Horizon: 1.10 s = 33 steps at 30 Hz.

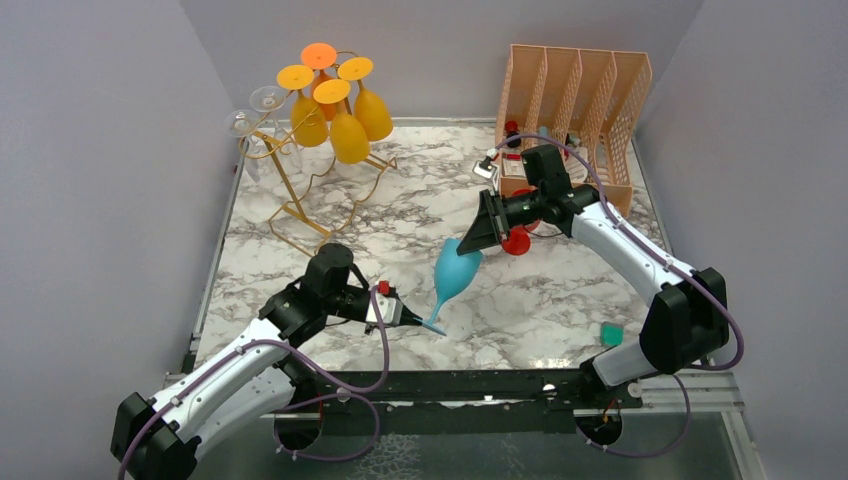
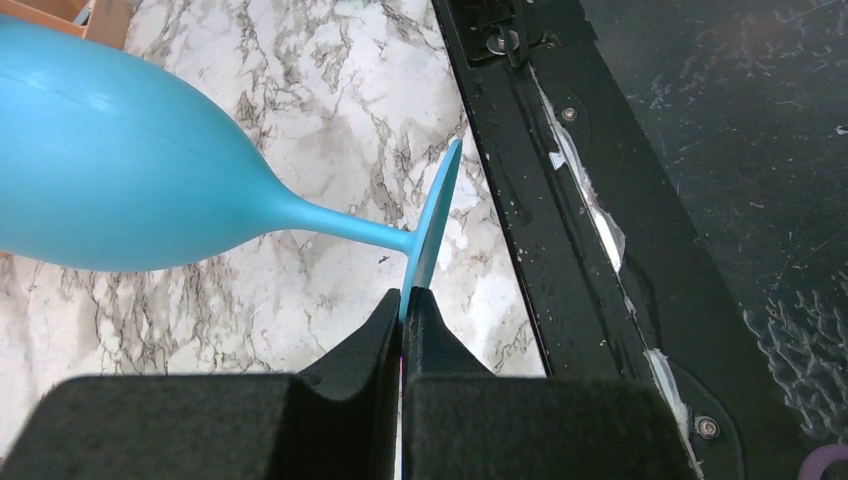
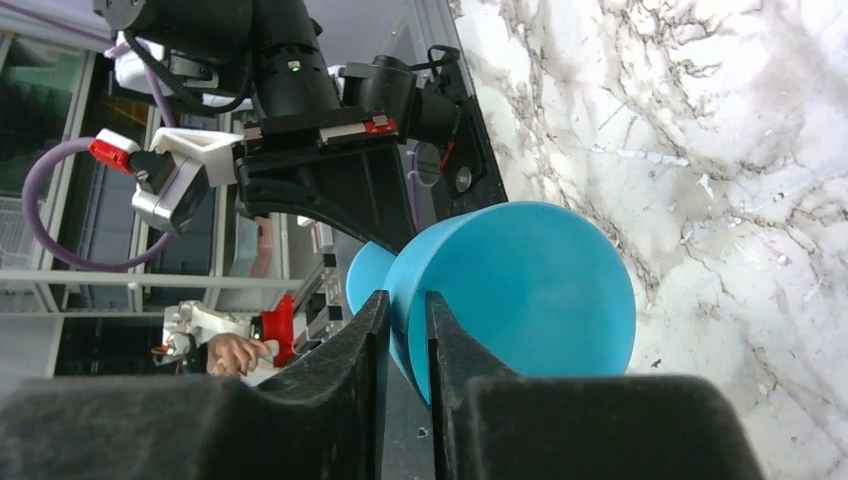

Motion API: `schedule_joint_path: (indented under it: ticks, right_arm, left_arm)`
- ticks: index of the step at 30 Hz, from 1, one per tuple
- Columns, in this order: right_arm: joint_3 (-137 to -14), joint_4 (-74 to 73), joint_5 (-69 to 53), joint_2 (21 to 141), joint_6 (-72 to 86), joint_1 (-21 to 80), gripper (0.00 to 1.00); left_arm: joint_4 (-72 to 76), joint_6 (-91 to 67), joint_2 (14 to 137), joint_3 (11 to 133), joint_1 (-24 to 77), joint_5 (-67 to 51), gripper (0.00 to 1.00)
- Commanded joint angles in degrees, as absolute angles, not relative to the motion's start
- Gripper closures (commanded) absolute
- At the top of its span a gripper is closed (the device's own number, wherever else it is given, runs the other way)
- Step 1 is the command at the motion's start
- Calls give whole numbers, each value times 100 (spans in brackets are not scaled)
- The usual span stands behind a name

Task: Take the wine glass off the wine glass rack
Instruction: Place the wine glass at the center of the board.

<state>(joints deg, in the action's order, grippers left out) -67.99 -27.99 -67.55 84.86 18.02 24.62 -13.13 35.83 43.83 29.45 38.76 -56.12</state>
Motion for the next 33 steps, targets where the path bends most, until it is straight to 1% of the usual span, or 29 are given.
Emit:
schedule_joint_path:
  ticks: [1, 2, 3, 7, 12, 17, 22, 24, 30, 33]
  right_arm:
    - [-6857, -2885, -7319, 8505, 1819, 2487, 83]
    - [-6831, -2872, -7373, 8507, 1820, 2487, 90]
    - [-6813, -2866, -7433, 8514, 1816, 2490, 95]
    - [-6776, -2919, -7483, 8472, 1767, 2496, 99]
    - [-6742, -2977, -7123, 8326, 1675, 2496, 99]
    - [-6723, -2984, -6863, 8251, 1687, 2496, 99]
    - [-6753, -3003, -6678, 8171, 1652, 2496, 99]
    - [-6778, -3043, -6565, 8142, 1636, 2496, 99]
    - [-6773, -3143, -6266, 8035, 1572, 2496, 99]
    - [-6731, -3179, -5944, 7943, 1539, 2496, 99]
  left_arm:
    - [-1370, 3708, 4429, 3012, 3858, -5398, 100]
    - [-1365, 3709, 4434, 3011, 3858, -5385, 100]
    - [-1363, 3714, 4449, 3013, 3858, -5375, 100]
    - [-1365, 3735, 4513, 3009, 3858, -5331, 100]
    - [-1304, 3700, 4535, 3000, 3859, -5359, 100]
    - [-1244, 3581, 4537, 2981, 3858, -5463, 89]
    - [-1248, 3495, 4457, 2948, 3861, -5477, 81]
    - [-1251, 3453, 4400, 2923, 3858, -5467, 75]
    - [-1251, 3351, 4302, 2909, 3861, -5399, 63]
    - [-1197, 3248, 4278, 2923, 3863, -5340, 53]
